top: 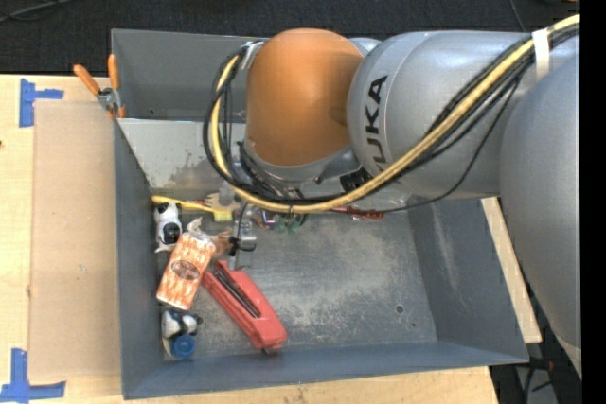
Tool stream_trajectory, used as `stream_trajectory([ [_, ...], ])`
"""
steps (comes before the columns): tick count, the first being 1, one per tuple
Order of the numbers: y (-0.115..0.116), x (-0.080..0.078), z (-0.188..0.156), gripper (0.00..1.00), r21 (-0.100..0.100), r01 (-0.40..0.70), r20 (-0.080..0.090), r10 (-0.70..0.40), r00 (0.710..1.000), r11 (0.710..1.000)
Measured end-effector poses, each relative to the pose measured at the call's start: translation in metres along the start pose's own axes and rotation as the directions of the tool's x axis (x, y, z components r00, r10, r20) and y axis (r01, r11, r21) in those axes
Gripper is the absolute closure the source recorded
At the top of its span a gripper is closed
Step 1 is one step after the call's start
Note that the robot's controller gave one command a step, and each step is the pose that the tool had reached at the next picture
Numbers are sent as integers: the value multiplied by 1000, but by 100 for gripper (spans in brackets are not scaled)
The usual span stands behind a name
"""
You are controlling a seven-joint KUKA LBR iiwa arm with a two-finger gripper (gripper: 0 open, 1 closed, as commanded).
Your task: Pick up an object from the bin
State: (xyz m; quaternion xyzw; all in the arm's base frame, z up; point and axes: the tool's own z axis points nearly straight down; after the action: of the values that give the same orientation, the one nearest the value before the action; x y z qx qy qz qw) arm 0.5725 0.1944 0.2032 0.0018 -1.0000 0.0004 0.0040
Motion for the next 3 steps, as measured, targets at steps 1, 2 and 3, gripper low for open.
stream_trajectory([
  [1, -1, -2, -5, 0, -1, -5, 7, 5, 1000, 1000],
  [2, 8, 6, 31, 0, -4, -136, 13, 136, 991, 991],
  [3, 3, 19, 59, 0, 1, -155, 1, 155, 988, 988],
])
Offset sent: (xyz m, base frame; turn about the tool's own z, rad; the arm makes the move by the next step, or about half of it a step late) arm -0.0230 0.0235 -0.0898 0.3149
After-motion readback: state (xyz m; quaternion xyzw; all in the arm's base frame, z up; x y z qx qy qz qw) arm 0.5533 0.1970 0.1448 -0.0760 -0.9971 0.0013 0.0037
